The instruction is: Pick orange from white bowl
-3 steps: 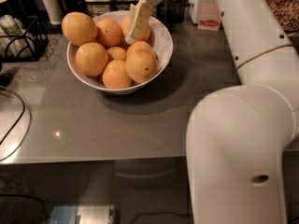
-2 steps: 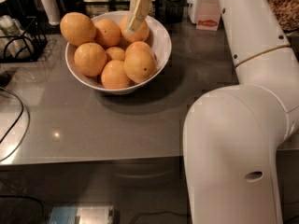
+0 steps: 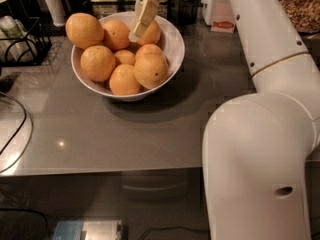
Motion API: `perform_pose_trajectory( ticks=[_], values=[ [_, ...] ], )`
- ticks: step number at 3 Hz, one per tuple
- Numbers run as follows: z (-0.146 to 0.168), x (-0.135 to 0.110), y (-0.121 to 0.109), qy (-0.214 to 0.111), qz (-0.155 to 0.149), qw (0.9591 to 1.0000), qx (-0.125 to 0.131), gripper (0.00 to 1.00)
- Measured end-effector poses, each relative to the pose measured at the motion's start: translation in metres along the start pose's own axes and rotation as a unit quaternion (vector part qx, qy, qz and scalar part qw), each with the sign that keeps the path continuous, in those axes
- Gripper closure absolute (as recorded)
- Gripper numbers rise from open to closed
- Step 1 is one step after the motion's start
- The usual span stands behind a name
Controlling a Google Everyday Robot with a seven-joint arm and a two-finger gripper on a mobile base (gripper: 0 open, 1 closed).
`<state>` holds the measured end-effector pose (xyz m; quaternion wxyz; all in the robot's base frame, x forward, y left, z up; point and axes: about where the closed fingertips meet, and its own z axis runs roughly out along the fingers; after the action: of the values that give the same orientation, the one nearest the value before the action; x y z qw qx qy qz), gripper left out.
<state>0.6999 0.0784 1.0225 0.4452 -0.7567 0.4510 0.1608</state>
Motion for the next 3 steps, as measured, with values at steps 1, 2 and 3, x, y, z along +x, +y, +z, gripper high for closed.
perform_pose_trajectory(
  ticks=[1,2,3],
  values=[
    [0.053,-0.028,0.019,-0.122,0.0,0.9924,-0.008,0.0],
    [0.077,-0.041,0.018,-0.173,-0.001,0.9848,-0.015,0.0],
    [0.077,-0.041,0.018,-0.173,-0.001,0.9848,-0.015,0.0]
  ],
)
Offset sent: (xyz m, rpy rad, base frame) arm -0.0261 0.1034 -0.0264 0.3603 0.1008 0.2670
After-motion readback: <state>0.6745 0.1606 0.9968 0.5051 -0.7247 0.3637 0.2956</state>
